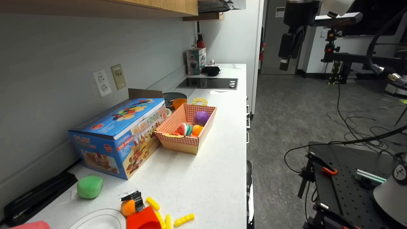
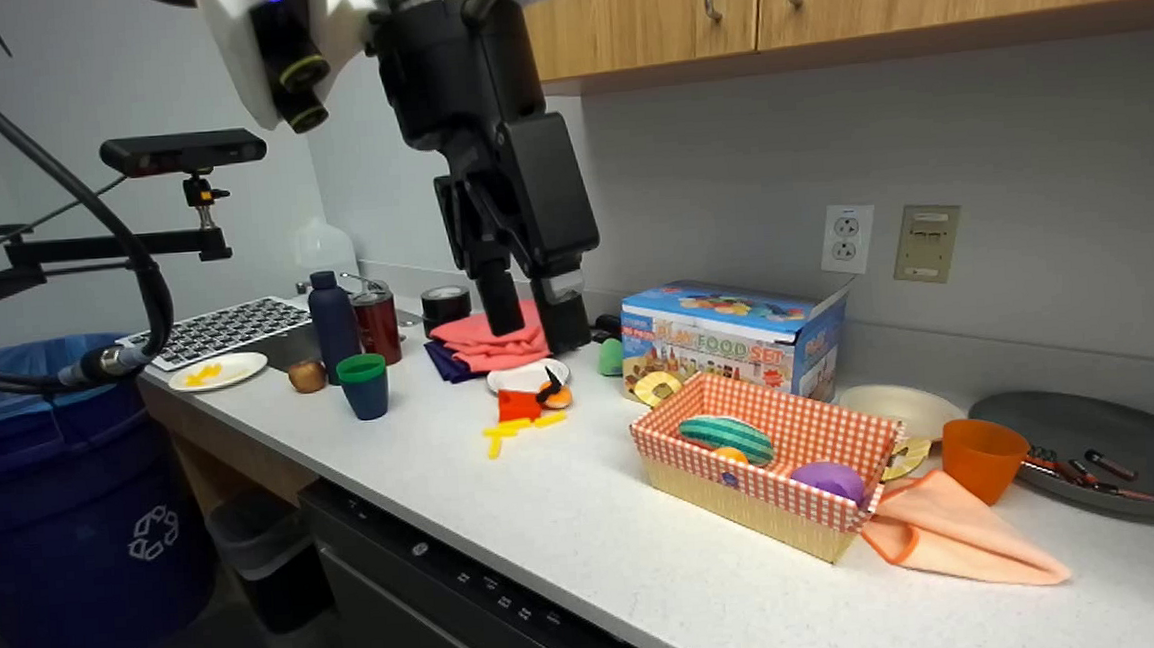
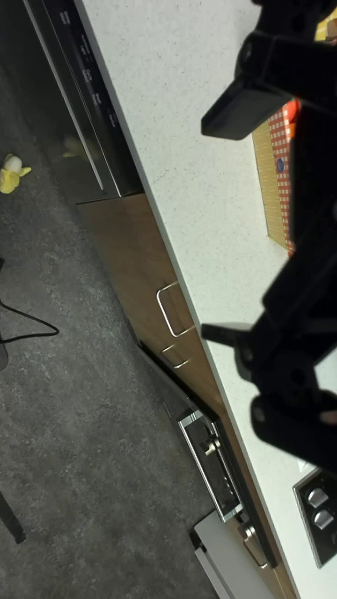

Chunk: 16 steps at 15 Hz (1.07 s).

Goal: Open the overhead cabinet door, pick up some plush toys from the basket and put them in the open cabinet, and then close the cabinet

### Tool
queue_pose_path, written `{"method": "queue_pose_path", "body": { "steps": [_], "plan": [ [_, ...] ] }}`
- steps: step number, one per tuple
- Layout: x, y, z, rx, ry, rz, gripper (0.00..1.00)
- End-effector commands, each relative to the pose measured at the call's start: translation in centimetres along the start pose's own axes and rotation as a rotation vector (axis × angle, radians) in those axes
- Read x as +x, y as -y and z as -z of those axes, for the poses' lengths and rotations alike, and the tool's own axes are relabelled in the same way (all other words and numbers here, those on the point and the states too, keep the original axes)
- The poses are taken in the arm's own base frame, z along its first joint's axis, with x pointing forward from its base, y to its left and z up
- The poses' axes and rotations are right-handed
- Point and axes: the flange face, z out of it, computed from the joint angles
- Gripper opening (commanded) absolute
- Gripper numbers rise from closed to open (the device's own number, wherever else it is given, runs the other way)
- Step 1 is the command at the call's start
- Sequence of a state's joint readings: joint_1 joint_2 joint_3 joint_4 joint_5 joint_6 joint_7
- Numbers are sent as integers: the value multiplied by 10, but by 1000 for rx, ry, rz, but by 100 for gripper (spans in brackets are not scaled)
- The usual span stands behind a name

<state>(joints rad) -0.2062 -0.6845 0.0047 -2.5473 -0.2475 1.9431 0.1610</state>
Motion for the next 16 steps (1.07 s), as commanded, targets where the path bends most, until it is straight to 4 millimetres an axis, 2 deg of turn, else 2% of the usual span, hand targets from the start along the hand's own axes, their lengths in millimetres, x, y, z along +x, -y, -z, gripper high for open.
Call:
{"method": "queue_pose_path", "body": {
  "steps": [1, 7, 9, 12, 13, 14, 16],
  "plan": [
    [0, 0, 1, 0, 1, 0, 100],
    [0, 0, 1, 0, 1, 0, 100],
    [0, 2, 1, 44, 10, -9, 100],
    [5, 6, 3, 130, -69, -25, 100],
    [-10, 11, 71, 154, -120, -9, 100],
    [-9, 11, 80, 164, -160, 1, 100],
    [-6, 14, 130, 186, -277, 22, 100]
  ]
}}
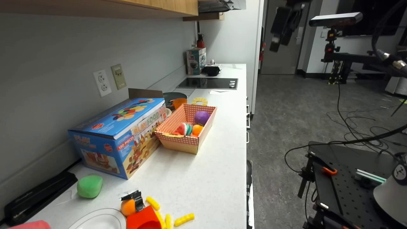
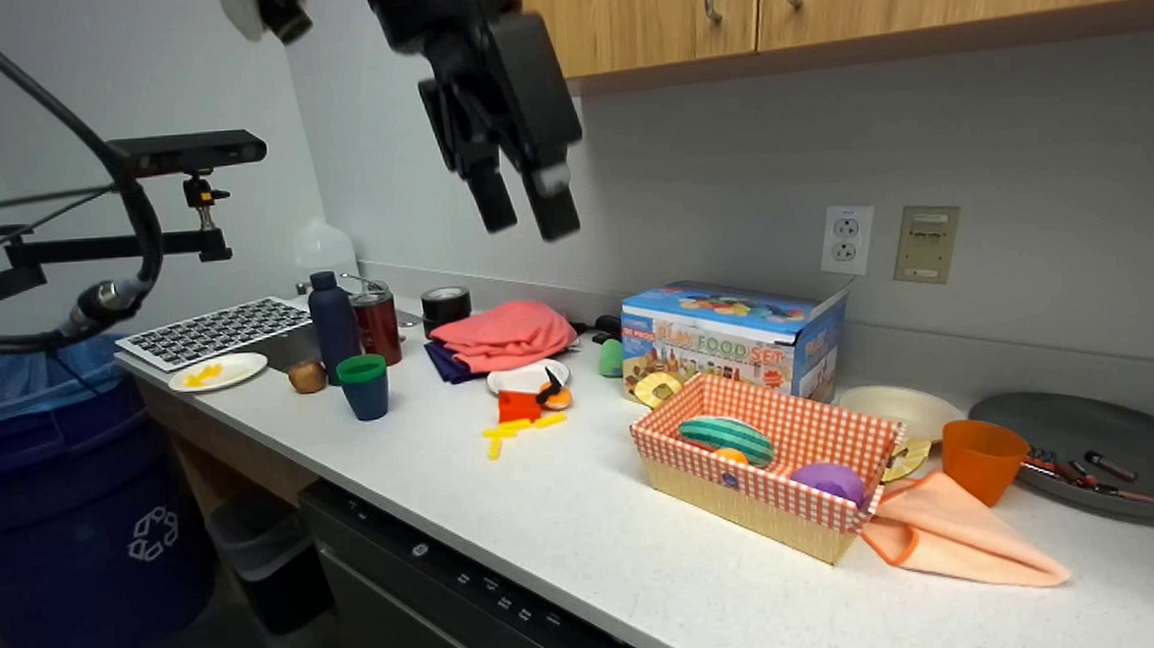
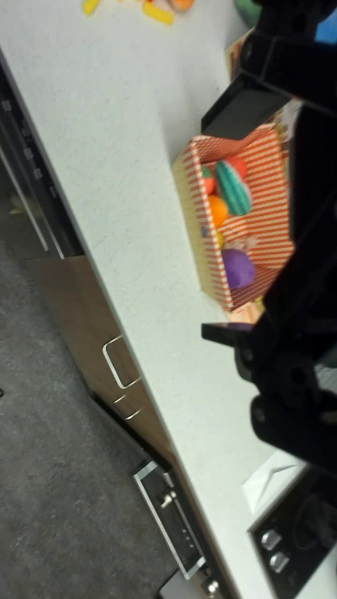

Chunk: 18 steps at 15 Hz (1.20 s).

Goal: Open the overhead cabinet door, pick up some plush toys from the basket and put them in the open cabinet, and then close the cabinet

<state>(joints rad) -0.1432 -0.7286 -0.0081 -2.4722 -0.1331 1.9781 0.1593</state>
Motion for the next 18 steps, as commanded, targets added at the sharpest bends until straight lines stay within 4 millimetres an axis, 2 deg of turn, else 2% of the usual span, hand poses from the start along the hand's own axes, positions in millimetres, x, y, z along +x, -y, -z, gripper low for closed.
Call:
{"method": "queue_pose_path", "body": {
  "steps": [1, 4, 5, 6, 7, 8, 11, 12, 13, 18],
  "plan": [
    [2, 18, 98, 59, -194, 56, 100],
    [10, 36, 179, 111, -328, 106, 100],
    [7, 28, 139, 67, -287, 65, 100],
    [7, 33, 161, 81, -322, 75, 100],
    [6, 35, 173, 87, -338, 81, 100],
    [6, 36, 178, 90, -345, 83, 100],
    [9, 37, 175, 89, -337, 84, 100],
    [18, 41, 174, 104, -352, 68, 100],
    [20, 47, 187, 109, -367, 45, 100],
    [84, 55, 189, 82, -495, -133, 100]
  ]
}}
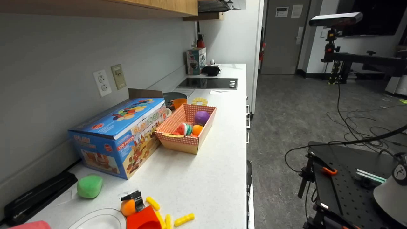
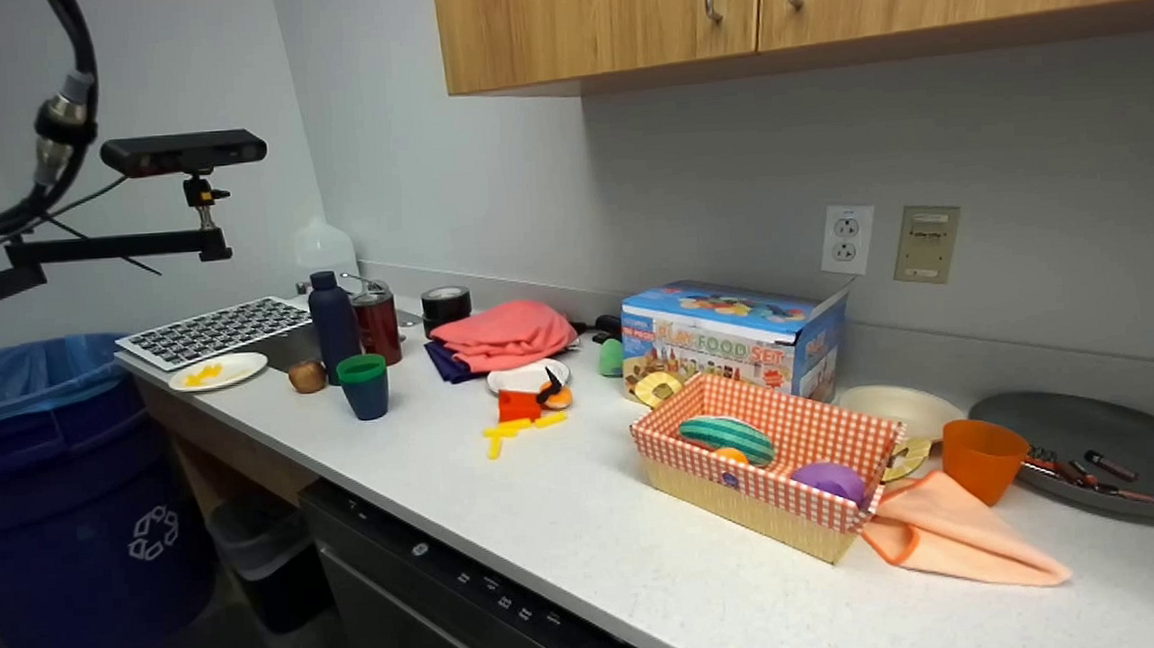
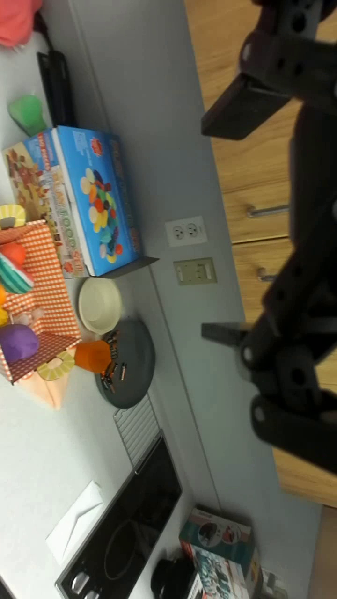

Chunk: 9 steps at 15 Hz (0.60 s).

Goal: Open the overhead cabinet door, pick up some plush toys from the basket and put them in the open cabinet, and then close the cabinet

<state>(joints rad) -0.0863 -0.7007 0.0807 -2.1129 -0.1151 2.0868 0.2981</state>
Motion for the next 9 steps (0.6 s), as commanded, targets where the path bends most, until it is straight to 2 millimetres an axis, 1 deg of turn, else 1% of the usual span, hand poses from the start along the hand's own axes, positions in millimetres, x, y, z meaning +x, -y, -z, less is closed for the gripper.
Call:
{"method": "queue_pose_path", "body": {
  "steps": [1, 3, 4, 5, 7, 9],
  "plan": [
    [50, 4, -24, -48, -79, -108, 100],
    [70, 2, -51, -132, -110, -167, 100],
    [75, 2, -56, -155, -114, -195, 100],
    [53, 0, -46, -111, -87, -144, 100],
    [65, 0, -63, -140, -86, -175, 100],
    [70, 1, -65, -142, -88, -182, 100]
  ]
}}
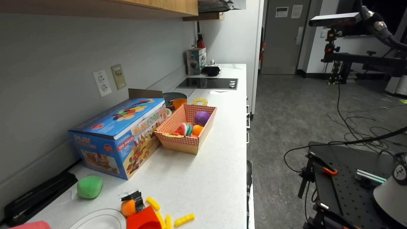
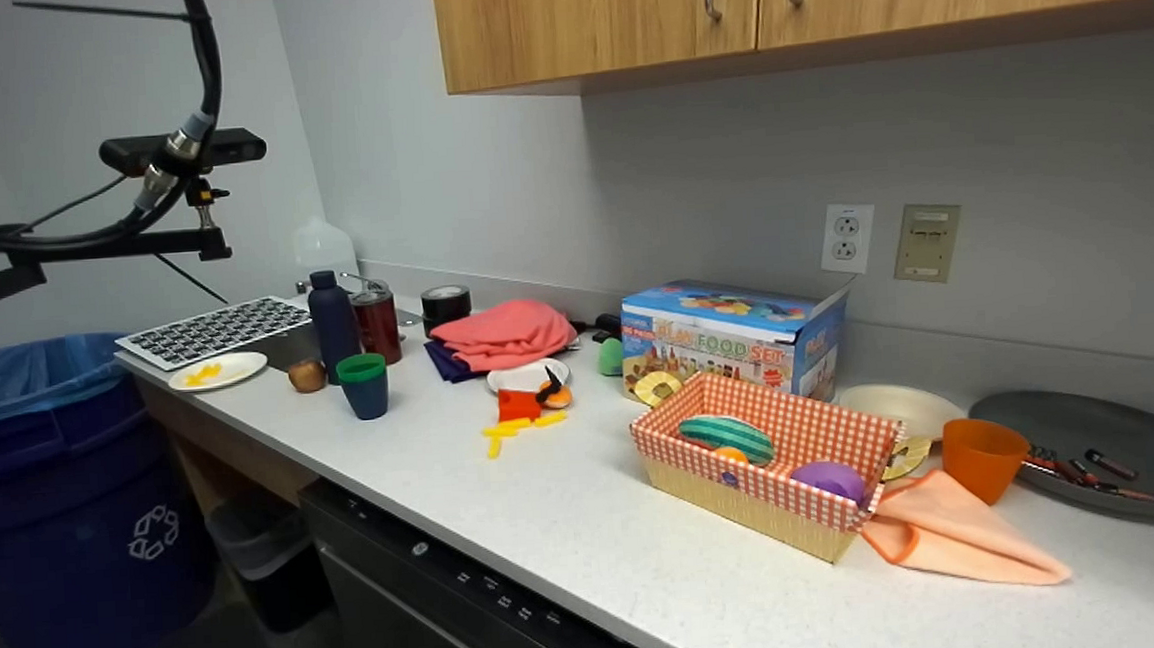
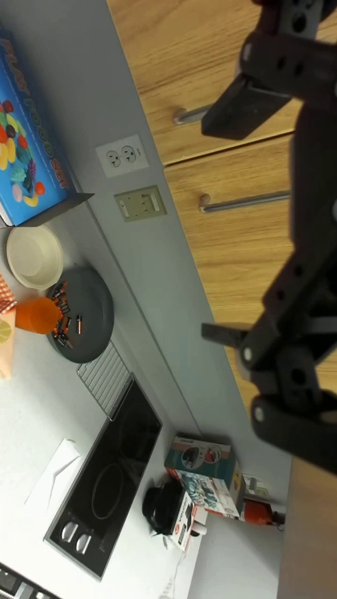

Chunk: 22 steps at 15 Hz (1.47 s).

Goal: Open the overhead cabinet door, pick up some plush toys from the basket and put them in the open cabinet, and then close the cabinet

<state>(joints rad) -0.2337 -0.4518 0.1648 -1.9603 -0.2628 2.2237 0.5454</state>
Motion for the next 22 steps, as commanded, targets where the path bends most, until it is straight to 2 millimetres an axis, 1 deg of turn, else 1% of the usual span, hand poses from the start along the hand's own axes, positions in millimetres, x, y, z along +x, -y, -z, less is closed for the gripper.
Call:
{"method": "queue_pose_path", "body": {
  "steps": [1, 2, 3, 4, 5, 6, 9, 10, 13, 15, 16, 18, 20, 22],
  "plan": [
    [2, 0, 2, 1, -3, -1, 100],
    [2, 0, 3, 2, -5, -1, 100],
    [3, 4, -2, -11, -10, -8, 100],
    [8, 9, -14, 3, 0, -34, 100],
    [12, 10, -24, -6, -18, -69, 100],
    [16, 13, -33, 7, 1, -88, 100],
    [31, 16, -69, 22, 4, -119, 100],
    [37, 15, -86, 14, -5, -132, 100],
    [62, 10, -115, 6, -42, -165, 100],
    [79, 8, -130, 2, -70, -179, 100],
    [86, 8, -135, 5, -82, -185, 100],
    [95, 8, -142, 24, -77, -189, 100],
    [95, 15, -143, 51, -55, -183, 100],
    [90, 14, -140, 49, -6, -155, 100]
  ]
}}
